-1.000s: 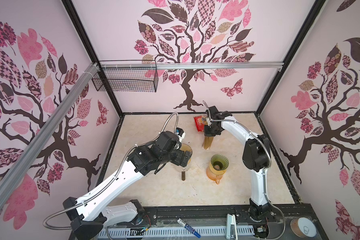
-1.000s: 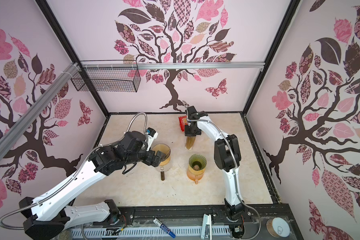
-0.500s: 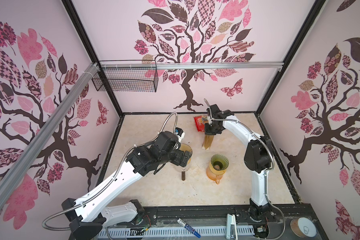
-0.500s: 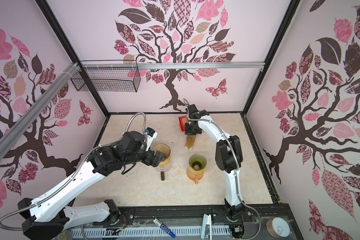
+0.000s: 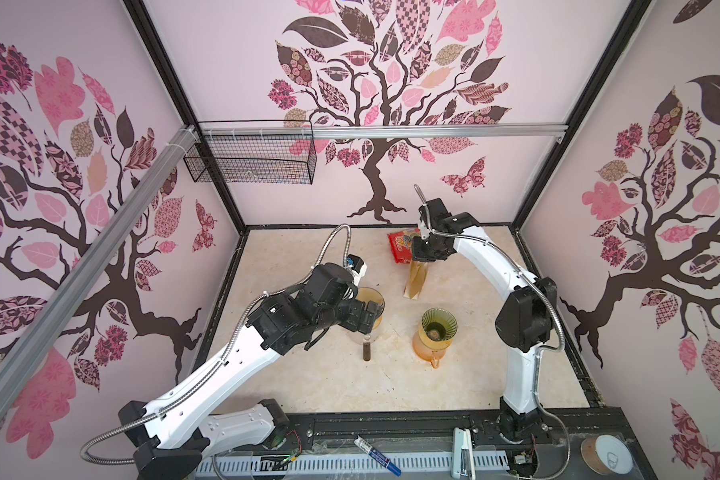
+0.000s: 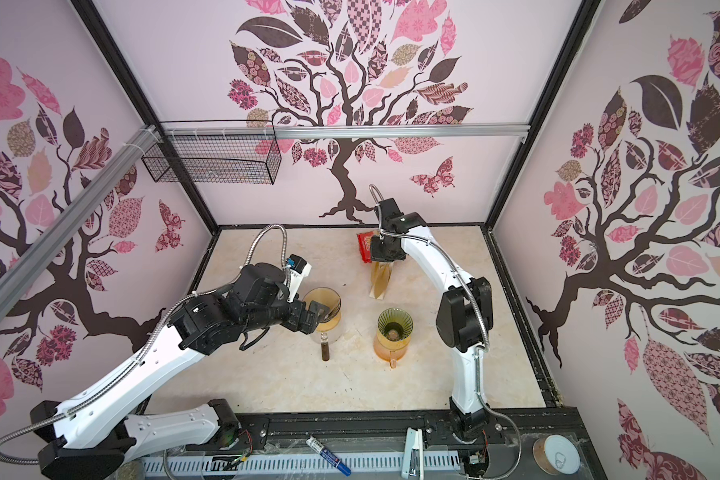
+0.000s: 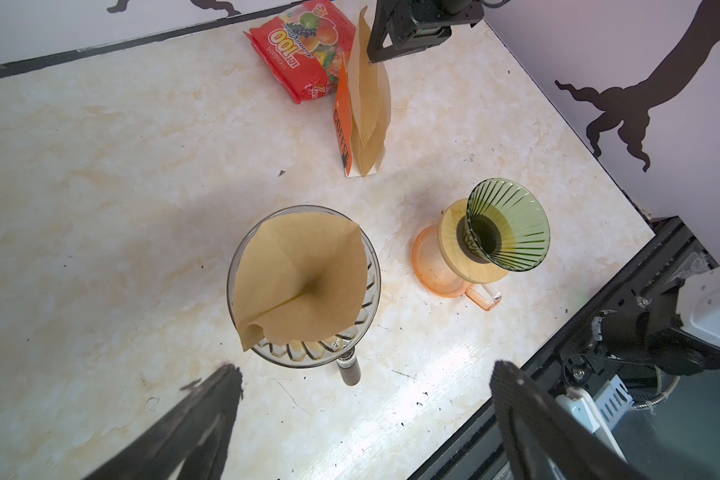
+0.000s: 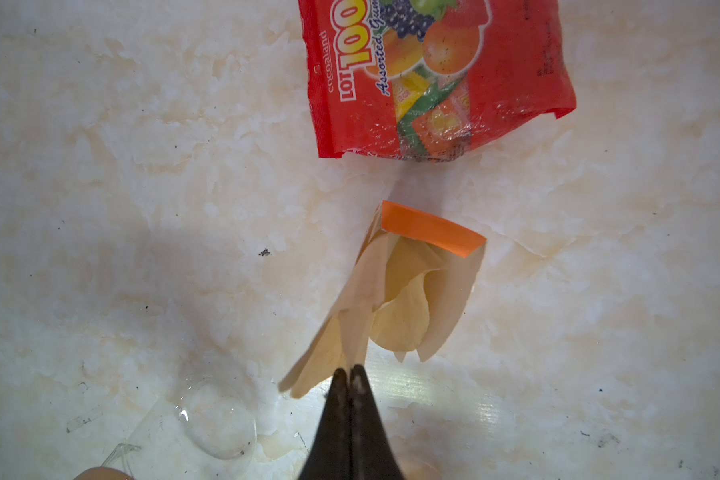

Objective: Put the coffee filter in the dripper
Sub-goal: 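Lift the paper filter out of the orange box with the right gripper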

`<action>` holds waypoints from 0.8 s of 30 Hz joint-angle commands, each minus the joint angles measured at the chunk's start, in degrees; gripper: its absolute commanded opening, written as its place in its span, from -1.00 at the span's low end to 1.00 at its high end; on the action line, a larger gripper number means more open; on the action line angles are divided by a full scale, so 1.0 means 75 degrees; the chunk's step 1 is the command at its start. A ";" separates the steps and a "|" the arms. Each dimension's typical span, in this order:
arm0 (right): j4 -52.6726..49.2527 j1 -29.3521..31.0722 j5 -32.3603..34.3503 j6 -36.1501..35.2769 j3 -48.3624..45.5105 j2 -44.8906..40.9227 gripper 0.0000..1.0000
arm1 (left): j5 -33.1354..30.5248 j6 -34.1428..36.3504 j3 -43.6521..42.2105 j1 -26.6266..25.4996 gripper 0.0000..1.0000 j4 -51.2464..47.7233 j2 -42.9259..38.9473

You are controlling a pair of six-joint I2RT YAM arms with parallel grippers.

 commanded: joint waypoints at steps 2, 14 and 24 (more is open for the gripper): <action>-0.0259 0.0029 0.0004 0.0082 0.0488 -0.0580 -1.00 | 0.0038 -0.0080 -0.0111 0.0031 0.94 0.0114 -0.0178; -0.0497 0.0031 -0.0059 0.0284 0.0558 -0.1410 -1.00 | 0.0104 -0.0130 -0.0132 0.0032 0.94 0.0137 -0.0318; -0.0729 0.0030 -0.0006 0.0505 0.0517 -0.2395 -1.00 | 0.0454 -0.0264 0.0004 0.0032 0.94 0.0114 -0.0519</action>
